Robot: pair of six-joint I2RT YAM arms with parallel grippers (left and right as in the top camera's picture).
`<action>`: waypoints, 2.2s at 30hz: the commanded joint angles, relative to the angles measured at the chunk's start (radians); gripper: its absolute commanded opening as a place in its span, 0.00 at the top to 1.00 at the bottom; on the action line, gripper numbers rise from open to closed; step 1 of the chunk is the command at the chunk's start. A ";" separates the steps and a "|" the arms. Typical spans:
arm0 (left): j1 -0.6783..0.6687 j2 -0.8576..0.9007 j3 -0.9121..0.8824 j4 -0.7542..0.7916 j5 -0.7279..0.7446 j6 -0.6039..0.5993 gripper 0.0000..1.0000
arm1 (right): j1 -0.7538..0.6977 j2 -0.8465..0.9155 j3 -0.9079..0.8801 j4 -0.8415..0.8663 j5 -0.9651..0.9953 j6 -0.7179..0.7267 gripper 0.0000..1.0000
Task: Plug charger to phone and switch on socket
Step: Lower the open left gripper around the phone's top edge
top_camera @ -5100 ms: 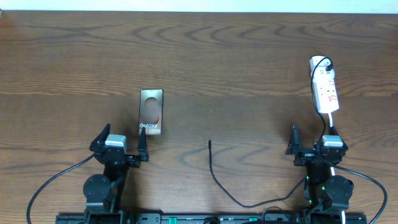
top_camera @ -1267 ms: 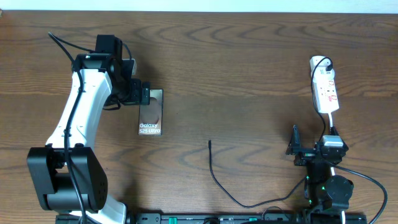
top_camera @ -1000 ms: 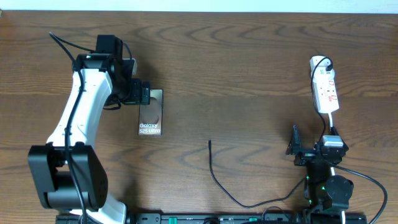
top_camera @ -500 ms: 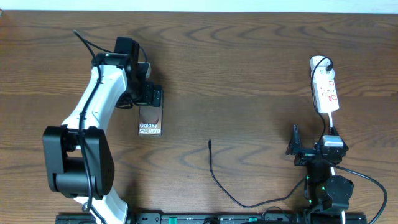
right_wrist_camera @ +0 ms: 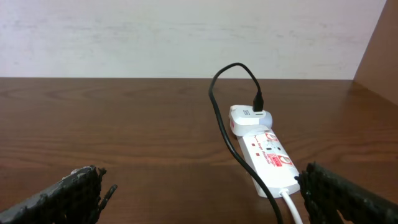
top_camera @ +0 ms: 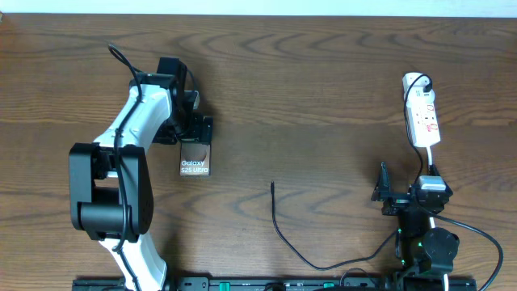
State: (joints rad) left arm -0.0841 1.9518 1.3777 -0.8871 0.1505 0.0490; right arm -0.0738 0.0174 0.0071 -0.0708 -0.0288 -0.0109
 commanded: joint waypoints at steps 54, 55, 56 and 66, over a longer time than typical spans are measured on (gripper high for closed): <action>-0.057 0.034 -0.052 0.093 -0.039 -0.020 0.02 | 0.009 -0.006 -0.002 -0.004 0.004 -0.001 0.01; -0.057 0.038 -0.052 0.093 -0.039 -0.020 0.02 | 0.009 -0.006 -0.002 -0.004 0.004 -0.001 0.01; -0.057 0.043 -0.052 0.093 -0.039 -0.020 0.02 | 0.009 -0.006 -0.002 -0.004 0.004 -0.001 0.01; -0.057 0.070 -0.052 0.101 -0.066 -0.020 0.02 | 0.009 -0.006 -0.002 -0.004 0.004 -0.001 0.01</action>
State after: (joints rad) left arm -0.1413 2.0106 1.3334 -0.7845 0.1043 0.0402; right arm -0.0738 0.0174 0.0071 -0.0708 -0.0288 -0.0113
